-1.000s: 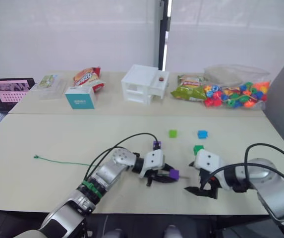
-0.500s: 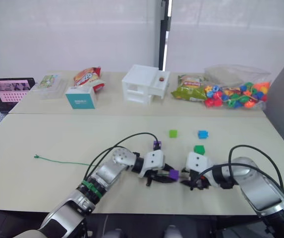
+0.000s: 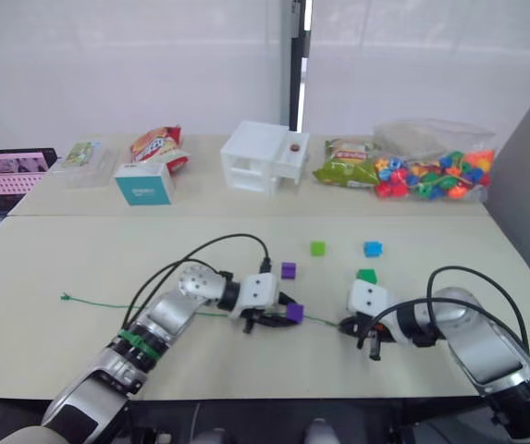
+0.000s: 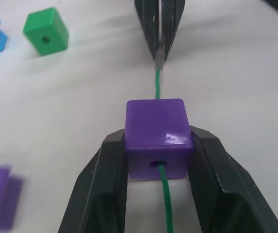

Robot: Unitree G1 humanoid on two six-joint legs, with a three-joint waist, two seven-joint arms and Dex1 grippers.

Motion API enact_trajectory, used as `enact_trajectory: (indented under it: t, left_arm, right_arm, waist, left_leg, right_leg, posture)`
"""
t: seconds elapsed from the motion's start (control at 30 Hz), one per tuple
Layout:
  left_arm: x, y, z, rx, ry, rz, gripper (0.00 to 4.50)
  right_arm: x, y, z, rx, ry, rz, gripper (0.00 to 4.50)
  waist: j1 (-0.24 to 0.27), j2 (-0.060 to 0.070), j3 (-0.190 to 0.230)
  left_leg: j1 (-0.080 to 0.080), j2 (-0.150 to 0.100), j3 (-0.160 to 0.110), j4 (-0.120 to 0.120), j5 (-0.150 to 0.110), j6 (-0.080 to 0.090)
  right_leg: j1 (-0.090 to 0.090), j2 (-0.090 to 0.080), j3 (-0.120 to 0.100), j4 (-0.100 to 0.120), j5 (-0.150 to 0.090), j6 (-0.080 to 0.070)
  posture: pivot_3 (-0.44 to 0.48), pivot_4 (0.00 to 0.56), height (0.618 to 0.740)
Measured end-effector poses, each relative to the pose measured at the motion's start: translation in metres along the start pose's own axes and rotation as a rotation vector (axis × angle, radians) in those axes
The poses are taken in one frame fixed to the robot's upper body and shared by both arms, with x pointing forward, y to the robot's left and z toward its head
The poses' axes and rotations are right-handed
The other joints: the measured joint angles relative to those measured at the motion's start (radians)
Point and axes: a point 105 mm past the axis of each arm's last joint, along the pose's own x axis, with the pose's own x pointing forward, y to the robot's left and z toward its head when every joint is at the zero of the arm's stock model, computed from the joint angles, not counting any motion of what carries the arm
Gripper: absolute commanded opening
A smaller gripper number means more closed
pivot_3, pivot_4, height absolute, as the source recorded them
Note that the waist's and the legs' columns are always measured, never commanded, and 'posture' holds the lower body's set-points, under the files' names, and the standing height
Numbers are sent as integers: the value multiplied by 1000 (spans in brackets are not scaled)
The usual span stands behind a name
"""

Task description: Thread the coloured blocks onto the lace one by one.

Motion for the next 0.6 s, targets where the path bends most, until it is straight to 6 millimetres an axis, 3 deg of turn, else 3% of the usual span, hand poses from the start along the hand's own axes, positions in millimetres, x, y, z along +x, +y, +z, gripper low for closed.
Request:
enact_trajectory:
  t: [0.1,0.23,0.4,0.6]
  left_arm:
    - [-34,4,-16,-32,45,54,1201]
    - [-84,-15,-39,-124,68,91,1201]
    - [-160,-32,-71,-146,202,185,1201]
    - [-236,-51,-100,-189,343,289,1201]
  right_arm:
    - [4,-1,3,-17,-3,24,0]
    - [9,-1,9,-35,-17,51,0]
    - [14,-1,13,-53,-26,69,0]
    - [23,3,21,-60,-59,99,0]
  waist:
    - [-7,0,0]
    - [-25,0,0]
    - [-30,1,0]
    - [-32,2,-1]
  left_leg:
    - [2,0,0,-2,0,0]
    - [2,1,-1,-4,0,0]
    - [5,2,0,-5,0,0]
    - [6,2,1,-6,0,1]
  right_leg:
    - [0,0,0,1,0,0]
    - [-1,1,0,1,0,0]
    - [-1,1,0,1,0,-1]
    - [-1,1,0,2,0,-2]
  posture:
    - [0,150,740]
    - [0,150,740]
    - [0,150,740]
    - [0,150,740]
